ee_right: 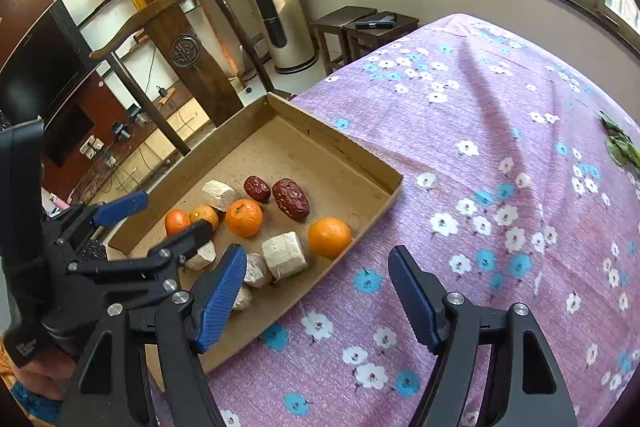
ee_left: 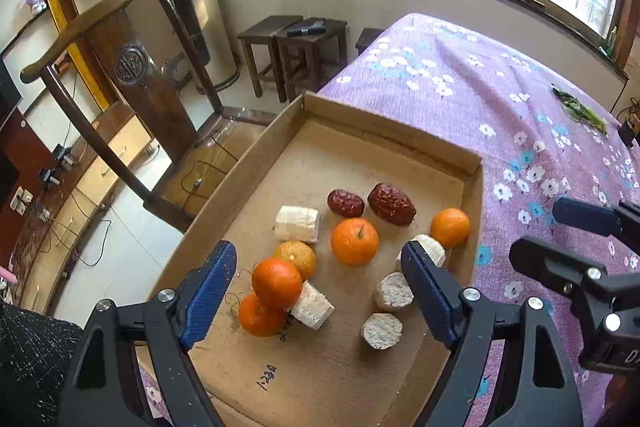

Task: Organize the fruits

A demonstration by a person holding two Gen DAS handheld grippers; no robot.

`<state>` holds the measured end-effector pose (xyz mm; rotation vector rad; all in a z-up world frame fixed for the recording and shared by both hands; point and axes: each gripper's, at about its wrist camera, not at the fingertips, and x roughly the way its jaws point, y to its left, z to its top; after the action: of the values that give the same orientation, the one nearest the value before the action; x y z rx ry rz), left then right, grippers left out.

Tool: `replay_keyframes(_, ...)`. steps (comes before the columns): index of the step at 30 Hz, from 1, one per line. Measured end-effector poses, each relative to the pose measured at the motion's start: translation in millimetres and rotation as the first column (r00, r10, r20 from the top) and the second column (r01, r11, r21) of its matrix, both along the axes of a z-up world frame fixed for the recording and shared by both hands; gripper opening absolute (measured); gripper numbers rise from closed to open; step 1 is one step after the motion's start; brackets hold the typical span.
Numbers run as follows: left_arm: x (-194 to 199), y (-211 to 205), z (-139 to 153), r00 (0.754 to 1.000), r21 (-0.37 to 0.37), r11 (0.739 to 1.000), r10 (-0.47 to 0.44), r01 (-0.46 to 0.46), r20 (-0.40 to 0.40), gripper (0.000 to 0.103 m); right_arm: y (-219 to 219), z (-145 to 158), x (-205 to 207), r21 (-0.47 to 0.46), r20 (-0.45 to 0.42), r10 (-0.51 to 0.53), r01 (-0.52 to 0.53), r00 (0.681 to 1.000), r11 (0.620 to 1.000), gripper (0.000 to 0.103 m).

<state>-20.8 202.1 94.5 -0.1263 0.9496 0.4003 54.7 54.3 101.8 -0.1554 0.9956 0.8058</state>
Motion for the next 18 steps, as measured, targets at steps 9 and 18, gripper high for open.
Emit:
replay_keyframes(9, -6.3, -14.4, 22.4, 0.998, 0.017, 1.000, -0.010, 0.009, 0.062, 0.087, -24.7, 18.7, -9.9, 0.020, 0.048, -0.072, 0.071, 0.996, 0.997, 0.085)
replay_keyframes(18, -11.2, -26.0, 33.8, 0.995, 0.020, 1.000, -0.022, 0.020, 0.095, 0.088, -40.5, 26.3, -17.3, 0.038, 0.063, -0.118, 0.115, 0.991, 0.993, 0.091)
